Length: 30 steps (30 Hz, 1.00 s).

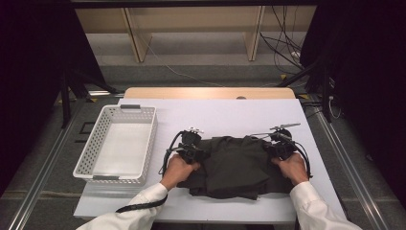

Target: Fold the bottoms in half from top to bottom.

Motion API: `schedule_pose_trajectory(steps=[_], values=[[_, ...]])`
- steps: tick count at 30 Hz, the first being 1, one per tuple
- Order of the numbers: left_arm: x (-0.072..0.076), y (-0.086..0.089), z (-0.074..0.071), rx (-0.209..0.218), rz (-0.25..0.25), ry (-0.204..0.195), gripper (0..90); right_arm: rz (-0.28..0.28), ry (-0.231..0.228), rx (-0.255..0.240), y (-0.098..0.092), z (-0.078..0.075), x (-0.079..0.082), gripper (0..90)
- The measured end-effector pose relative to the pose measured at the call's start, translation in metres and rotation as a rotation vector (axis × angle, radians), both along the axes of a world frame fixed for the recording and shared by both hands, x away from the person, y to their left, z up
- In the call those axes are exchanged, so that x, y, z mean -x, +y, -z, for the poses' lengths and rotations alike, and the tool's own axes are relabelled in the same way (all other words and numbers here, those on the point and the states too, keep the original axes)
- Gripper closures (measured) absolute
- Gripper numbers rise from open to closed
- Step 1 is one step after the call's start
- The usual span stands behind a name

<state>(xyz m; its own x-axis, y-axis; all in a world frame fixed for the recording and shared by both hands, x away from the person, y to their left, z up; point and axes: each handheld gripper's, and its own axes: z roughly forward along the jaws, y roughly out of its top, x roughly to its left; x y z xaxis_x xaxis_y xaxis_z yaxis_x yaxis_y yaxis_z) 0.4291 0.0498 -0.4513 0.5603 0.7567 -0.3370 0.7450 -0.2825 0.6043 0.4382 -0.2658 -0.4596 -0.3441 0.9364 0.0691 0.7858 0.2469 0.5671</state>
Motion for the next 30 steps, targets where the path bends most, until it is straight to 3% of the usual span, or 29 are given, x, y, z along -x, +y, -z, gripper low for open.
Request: schedule_pose_trajectory(steps=[4,7,10,13,17,19,22,30], values=[[0.001,0.000,0.001,0.001,0.001,0.003,89.2,0.023,-0.014,-0.038,-0.005,-0.006,0.001,90.0],[0.003,0.007,-0.006,0.068,0.012,0.011,82.0,0.033,-0.051,-0.075,-0.012,-0.019,0.005,85.5],[0.007,0.015,-0.021,0.078,0.013,-0.016,73.1,0.032,-0.073,-0.123,-0.019,-0.031,0.013,70.0],[0.010,0.023,-0.031,0.061,0.006,-0.042,61.1,0.025,-0.074,-0.160,-0.026,-0.037,0.021,50.8],[0.013,0.035,-0.037,0.048,-0.045,-0.062,45.1,0.022,-0.087,-0.148,-0.033,-0.040,0.030,35.4],[0.014,0.041,-0.037,0.033,-0.072,-0.052,36.9,0.031,-0.061,-0.139,-0.036,-0.040,0.032,31.3],[0.013,0.049,-0.033,0.028,-0.109,-0.033,27.1,0.038,-0.030,-0.165,-0.042,-0.036,0.035,27.6],[0.016,0.060,-0.013,0.015,-0.151,0.038,15.3,0.016,0.040,-0.203,-0.053,-0.024,0.047,17.4]])
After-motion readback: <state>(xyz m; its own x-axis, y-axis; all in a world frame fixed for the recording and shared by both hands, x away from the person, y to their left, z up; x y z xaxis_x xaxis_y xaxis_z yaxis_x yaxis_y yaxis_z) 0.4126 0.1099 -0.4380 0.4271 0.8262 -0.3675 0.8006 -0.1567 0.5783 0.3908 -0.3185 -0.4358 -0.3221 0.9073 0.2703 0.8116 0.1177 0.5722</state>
